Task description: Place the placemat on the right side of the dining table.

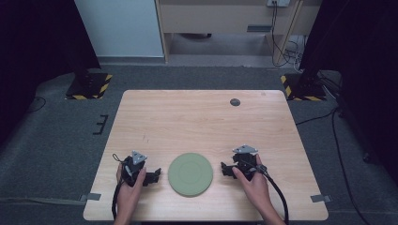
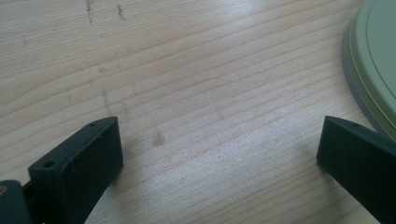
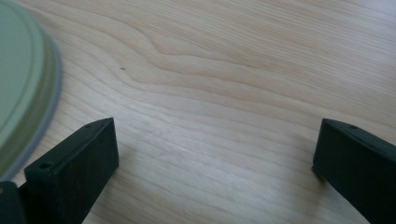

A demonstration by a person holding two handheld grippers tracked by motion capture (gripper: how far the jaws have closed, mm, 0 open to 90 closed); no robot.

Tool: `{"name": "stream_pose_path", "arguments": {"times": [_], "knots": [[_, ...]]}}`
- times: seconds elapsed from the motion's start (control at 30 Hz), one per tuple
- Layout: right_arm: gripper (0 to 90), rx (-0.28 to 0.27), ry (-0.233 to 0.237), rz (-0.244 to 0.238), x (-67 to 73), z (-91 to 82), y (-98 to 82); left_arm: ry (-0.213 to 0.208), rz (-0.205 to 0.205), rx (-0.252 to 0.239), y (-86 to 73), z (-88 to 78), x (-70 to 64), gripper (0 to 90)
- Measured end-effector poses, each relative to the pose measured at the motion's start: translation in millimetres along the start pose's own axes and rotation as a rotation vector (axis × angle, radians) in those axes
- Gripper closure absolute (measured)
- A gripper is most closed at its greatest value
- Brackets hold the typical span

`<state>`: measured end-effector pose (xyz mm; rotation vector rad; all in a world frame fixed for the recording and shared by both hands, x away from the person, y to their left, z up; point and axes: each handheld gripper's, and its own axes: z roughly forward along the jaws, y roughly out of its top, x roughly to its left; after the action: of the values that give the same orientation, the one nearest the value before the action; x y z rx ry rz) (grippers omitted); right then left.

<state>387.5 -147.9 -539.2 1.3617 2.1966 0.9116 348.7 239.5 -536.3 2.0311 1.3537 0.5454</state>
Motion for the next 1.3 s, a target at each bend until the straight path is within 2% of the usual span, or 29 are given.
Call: {"name": "stream_pose_path", "arguments": {"times": [0.07,0.23,0.3,0.33,0.4,0.43,0.5,0.53,0.6,0.63,0.67,0.73,0.77,0.87,1.03,1.17,1.3], "knots": [[0.5,0.001,0.027,-0.029,3.3,1.7,1.6,0.001,0.000,0.000,-0.1,-0.1,-0.1,0.0],[0.5,0.002,0.038,-0.037,4.5,0.1,0.2,-0.006,0.009,0.001,-1.3,-1.4,-1.2,0.0],[2.7,0.021,0.046,-0.047,4.7,-2.3,0.7,-0.009,0.011,-0.002,-1.9,-2.1,-1.8,1.1],[7.3,0.018,0.055,-0.053,5.4,-6.1,0.6,-0.024,0.017,-0.015,-3.4,-4.2,-2.5,2.5],[6.1,0.007,0.062,-0.062,6.0,-9.2,0.3,-0.033,0.019,-0.019,-4.3,-5.4,-2.8,2.3],[6.1,-0.010,0.086,-0.080,9.3,-16.8,0.3,-0.036,0.024,-0.029,-5.9,-8.5,-3.5,2.4],[6.1,-0.016,0.096,-0.086,10.7,-19.6,0.4,-0.042,0.026,-0.038,-6.8,-11.0,-4.1,2.5],[5.4,-0.023,0.133,-0.100,16.4,-26.8,-0.5,-0.053,0.038,-0.048,-8.1,-14.0,-5.6,2.5],[5.2,-0.029,0.151,-0.127,21.4,-30.5,-1.9,-0.056,0.064,-0.059,-9.3,-16.9,-8.5,2.7],[5.2,-0.033,0.163,-0.144,23.9,-32.6,-2.8,-0.056,0.064,-0.059,-9.3,-16.9,-8.5,2.9],[5.1,-0.044,0.174,-0.155,26.7,-34.8,-3.6,-0.066,0.092,-0.065,-9.6,-18.8,-11.6,3.1],[5.0,-0.060,0.181,-0.175,30.5,-37.2,-4.9,-0.086,0.105,-0.073,-9.6,-20.4,-14.3,3.2],[5.0,-0.060,0.181,-0.175,30.5,-37.2,-4.9,-0.086,0.105,-0.073,-9.6,-20.4,-14.3,3.2],[5.7,-0.074,0.186,-0.207,37.1,-38.3,-8.1,-0.122,0.101,-0.078,-8.8,-22.1,-17.1,3.2],[6.0,-0.056,0.198,-0.210,41.4,-36.0,-9.4,-0.172,0.117,-0.092,-5.9,-24.5,-23.7,3.2],[6.0,-0.029,0.210,-0.195,45.6,-32.7,-9.3,-0.203,0.107,-0.092,-5.6,-24.1,-25.6,3.2],[5.9,-0.039,0.225,-0.203,47.9,-32.8,-9.3,-0.223,0.117,-0.082,-5.9,-22.8,-27.2,3.2]]}}
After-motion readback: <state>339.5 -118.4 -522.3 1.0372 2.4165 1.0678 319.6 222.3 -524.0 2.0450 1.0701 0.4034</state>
